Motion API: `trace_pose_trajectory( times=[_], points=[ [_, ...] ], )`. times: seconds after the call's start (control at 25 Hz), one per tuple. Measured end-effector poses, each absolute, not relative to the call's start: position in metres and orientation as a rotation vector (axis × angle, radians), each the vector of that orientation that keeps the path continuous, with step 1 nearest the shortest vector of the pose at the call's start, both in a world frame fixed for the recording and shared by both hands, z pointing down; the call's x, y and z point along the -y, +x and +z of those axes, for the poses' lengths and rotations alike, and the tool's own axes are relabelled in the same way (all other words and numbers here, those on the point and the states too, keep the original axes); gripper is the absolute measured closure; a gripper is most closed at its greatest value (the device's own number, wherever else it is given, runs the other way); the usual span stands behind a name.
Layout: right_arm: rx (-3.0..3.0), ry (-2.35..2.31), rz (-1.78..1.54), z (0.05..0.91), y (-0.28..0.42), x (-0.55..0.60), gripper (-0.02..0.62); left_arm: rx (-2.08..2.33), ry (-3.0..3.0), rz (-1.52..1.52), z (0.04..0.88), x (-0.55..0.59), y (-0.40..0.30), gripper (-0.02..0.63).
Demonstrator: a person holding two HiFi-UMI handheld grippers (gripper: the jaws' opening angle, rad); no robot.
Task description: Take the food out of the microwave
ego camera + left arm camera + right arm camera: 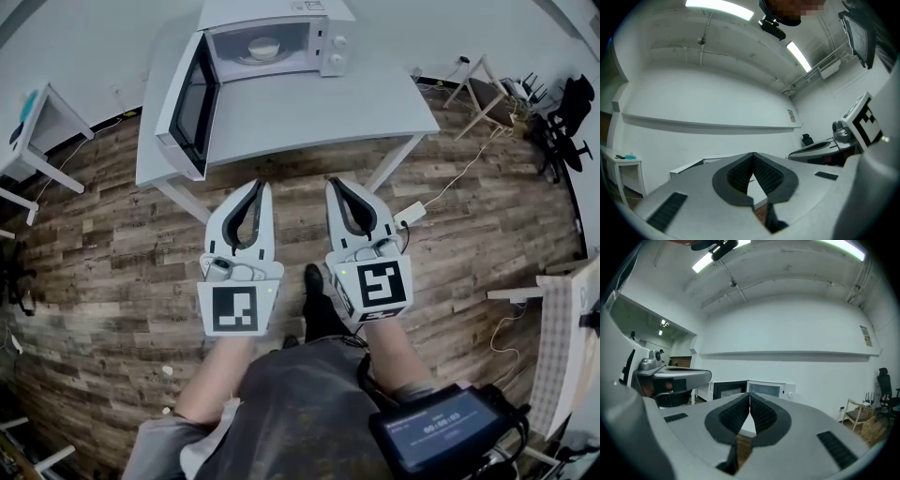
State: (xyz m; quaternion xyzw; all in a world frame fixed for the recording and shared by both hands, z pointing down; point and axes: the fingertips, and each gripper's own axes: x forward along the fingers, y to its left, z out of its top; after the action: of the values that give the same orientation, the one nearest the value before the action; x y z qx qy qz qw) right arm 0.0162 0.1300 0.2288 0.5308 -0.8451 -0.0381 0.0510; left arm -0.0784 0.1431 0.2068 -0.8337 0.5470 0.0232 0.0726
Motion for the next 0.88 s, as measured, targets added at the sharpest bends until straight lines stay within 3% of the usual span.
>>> trace_pose_trajectory(
  times=[0.88],
  points=[
    [2.648, 1.493, -0.052, 0.233, 0.056, 0.011, 0.588, -1.737, -2.451, -0.032, 0.212, -0.010, -0.031, 0.598]
  ],
)
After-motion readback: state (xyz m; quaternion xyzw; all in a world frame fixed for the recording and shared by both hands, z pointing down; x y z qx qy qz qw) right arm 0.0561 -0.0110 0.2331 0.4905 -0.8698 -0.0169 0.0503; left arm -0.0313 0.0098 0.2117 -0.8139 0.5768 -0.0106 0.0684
